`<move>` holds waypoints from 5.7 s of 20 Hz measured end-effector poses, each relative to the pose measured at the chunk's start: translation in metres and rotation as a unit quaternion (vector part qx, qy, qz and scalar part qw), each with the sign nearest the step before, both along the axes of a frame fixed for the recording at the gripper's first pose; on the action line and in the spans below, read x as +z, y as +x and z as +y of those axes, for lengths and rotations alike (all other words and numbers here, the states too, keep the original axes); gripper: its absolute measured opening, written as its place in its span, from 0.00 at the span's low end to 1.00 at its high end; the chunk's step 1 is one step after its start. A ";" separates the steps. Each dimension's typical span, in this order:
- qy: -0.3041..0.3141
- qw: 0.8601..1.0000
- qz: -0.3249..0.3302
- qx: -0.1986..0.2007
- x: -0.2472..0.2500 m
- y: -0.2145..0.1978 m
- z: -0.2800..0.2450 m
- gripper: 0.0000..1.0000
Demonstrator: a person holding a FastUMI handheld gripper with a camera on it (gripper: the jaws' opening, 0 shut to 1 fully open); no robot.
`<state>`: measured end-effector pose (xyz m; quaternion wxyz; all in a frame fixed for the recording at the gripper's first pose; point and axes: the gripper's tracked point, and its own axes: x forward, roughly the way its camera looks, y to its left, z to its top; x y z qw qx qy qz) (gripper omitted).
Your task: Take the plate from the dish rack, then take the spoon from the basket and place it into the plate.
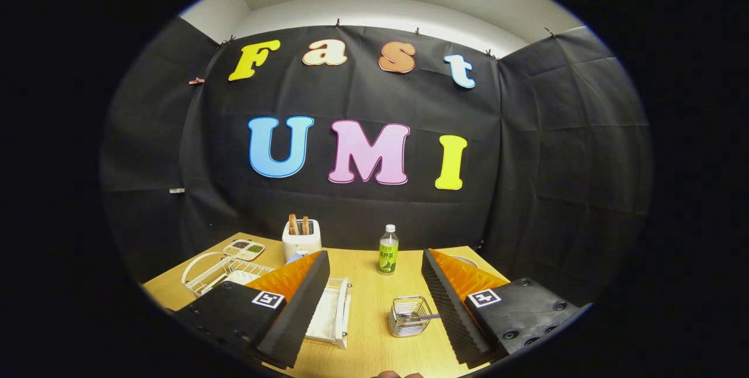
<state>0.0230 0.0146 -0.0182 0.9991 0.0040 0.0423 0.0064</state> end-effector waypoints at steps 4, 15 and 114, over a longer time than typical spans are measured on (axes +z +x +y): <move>0.008 0.999 0.030 0.013 -0.006 0.021 0.014 0.97; 0.009 0.985 0.143 0.094 -0.046 0.093 0.104 0.98; 0.108 0.926 0.279 0.231 -0.262 0.006 -0.127 0.99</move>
